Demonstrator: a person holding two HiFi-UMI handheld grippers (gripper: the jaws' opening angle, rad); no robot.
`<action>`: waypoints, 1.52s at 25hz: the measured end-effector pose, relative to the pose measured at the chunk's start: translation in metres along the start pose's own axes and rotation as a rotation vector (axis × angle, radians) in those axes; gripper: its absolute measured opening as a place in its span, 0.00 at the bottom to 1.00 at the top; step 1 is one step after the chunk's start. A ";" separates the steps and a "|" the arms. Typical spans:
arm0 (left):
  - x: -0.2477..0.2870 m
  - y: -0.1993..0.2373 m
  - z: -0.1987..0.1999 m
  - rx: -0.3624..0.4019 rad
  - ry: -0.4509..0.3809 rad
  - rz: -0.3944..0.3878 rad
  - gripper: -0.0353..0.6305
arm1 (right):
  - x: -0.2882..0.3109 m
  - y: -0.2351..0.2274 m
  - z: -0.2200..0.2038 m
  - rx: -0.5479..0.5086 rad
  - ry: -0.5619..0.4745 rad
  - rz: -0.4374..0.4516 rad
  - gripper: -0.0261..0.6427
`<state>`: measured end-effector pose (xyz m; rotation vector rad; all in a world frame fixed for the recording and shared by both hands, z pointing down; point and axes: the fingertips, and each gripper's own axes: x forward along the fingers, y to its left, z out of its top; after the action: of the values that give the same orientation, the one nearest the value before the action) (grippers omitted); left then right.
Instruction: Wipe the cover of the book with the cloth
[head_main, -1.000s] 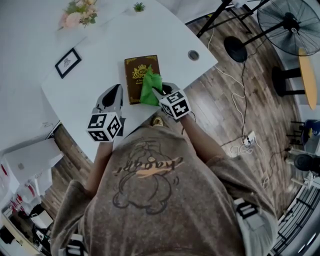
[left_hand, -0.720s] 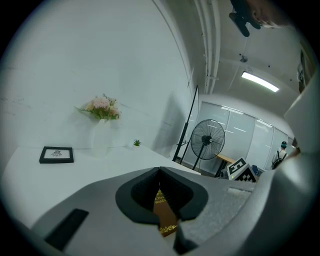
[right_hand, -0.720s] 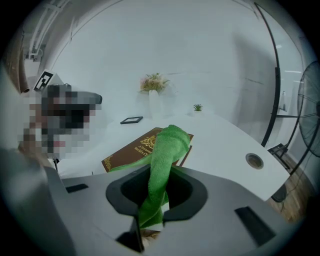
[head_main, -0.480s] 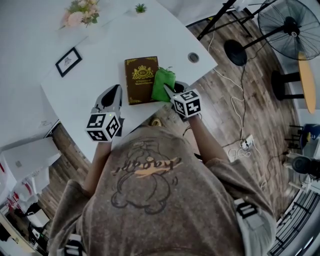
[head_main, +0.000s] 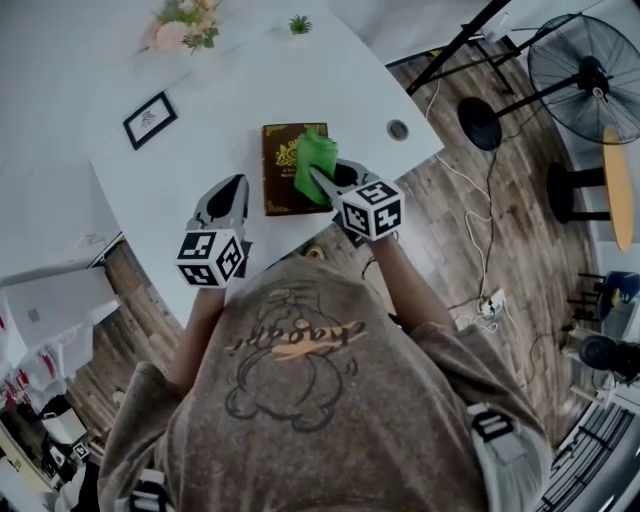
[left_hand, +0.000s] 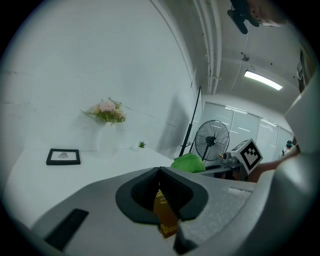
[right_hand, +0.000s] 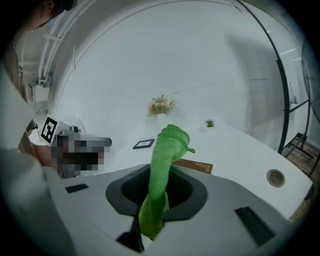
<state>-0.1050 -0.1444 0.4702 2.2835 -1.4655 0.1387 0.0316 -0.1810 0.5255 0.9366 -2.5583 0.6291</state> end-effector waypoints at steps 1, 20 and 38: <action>-0.001 0.002 0.000 -0.001 -0.002 0.005 0.06 | 0.005 0.008 0.004 -0.002 -0.001 0.023 0.14; -0.025 0.029 -0.003 -0.030 -0.015 0.093 0.06 | 0.096 0.050 -0.050 -0.153 0.223 0.107 0.14; -0.011 0.011 -0.016 -0.039 0.025 0.023 0.06 | 0.066 0.004 -0.065 -0.089 0.234 0.000 0.15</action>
<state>-0.1176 -0.1330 0.4843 2.2266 -1.4690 0.1439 -0.0084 -0.1793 0.6095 0.7837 -2.3576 0.5826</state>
